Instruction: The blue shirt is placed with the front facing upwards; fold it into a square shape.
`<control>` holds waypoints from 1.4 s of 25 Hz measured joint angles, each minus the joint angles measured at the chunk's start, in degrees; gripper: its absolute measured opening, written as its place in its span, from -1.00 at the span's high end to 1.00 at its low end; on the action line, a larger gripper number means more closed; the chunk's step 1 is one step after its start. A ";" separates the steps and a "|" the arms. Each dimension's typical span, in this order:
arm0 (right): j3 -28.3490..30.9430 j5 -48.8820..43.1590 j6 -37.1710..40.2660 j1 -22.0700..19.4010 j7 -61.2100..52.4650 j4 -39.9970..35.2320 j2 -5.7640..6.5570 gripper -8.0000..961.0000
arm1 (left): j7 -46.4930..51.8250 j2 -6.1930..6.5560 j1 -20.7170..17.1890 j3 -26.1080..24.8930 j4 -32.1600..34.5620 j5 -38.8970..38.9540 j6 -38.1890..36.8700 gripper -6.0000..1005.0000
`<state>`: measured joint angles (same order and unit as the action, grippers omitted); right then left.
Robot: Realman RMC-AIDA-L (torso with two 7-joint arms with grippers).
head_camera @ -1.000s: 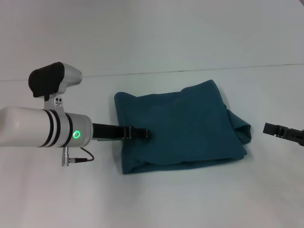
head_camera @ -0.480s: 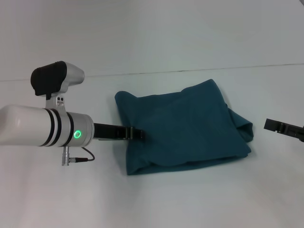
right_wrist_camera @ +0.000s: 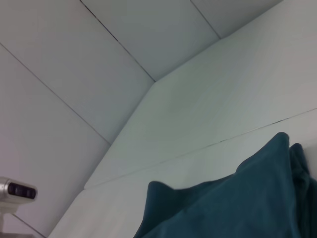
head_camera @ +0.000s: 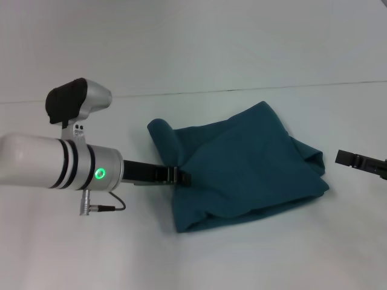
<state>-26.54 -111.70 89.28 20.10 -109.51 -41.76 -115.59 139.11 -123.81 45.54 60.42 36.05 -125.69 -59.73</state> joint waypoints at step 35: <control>-0.01 -0.01 -0.49 1.38 -0.18 2.38 0.40 -0.93 | -0.31 2.97 -13.31 -17.96 13.09 -9.17 -17.77 0.72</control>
<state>-26.54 -111.71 88.79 21.49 -109.69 -39.37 -115.19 138.80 -120.84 32.22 42.45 49.14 -134.86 -77.50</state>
